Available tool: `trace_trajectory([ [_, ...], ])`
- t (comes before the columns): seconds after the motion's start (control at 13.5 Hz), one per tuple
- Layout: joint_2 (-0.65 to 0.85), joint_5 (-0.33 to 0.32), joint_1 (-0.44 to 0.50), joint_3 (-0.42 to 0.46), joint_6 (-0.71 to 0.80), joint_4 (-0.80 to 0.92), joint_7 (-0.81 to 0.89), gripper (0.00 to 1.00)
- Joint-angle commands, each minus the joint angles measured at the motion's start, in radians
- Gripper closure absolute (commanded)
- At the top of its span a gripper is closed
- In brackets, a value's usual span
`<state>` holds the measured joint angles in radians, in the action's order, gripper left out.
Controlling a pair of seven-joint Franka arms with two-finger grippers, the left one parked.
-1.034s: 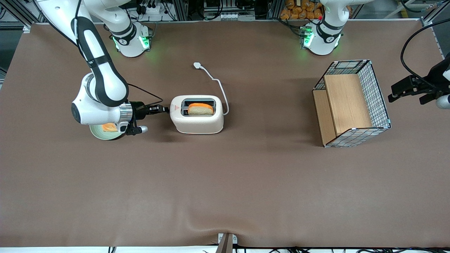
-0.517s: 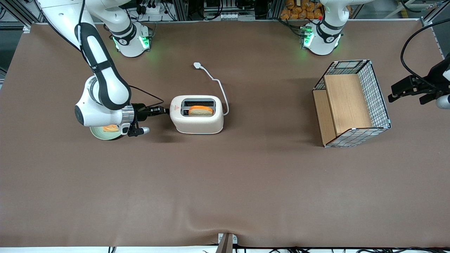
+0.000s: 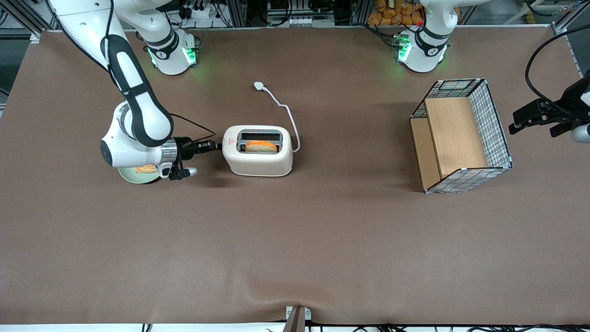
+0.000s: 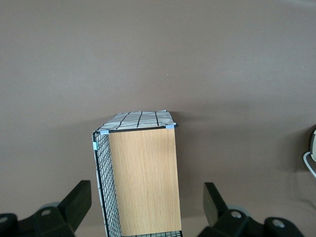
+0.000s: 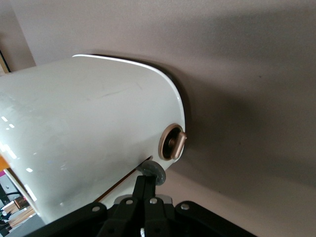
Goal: Press toaster button with right arm
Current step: 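Press the grey lever knob down with the right gripper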
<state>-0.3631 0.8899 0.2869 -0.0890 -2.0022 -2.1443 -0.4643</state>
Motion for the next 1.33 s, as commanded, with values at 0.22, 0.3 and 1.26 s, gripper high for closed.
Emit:
trace_trajectory([
  [0.22,-0.06,0.035,0.006,0.005,-0.036,-0.016,-0.073,1.0],
  [0.3,-0.063,0.034,0.009,0.005,-0.038,-0.014,-0.073,1.0],
  [1.26,-0.066,0.034,0.029,0.005,-0.049,-0.006,-0.071,1.0],
])
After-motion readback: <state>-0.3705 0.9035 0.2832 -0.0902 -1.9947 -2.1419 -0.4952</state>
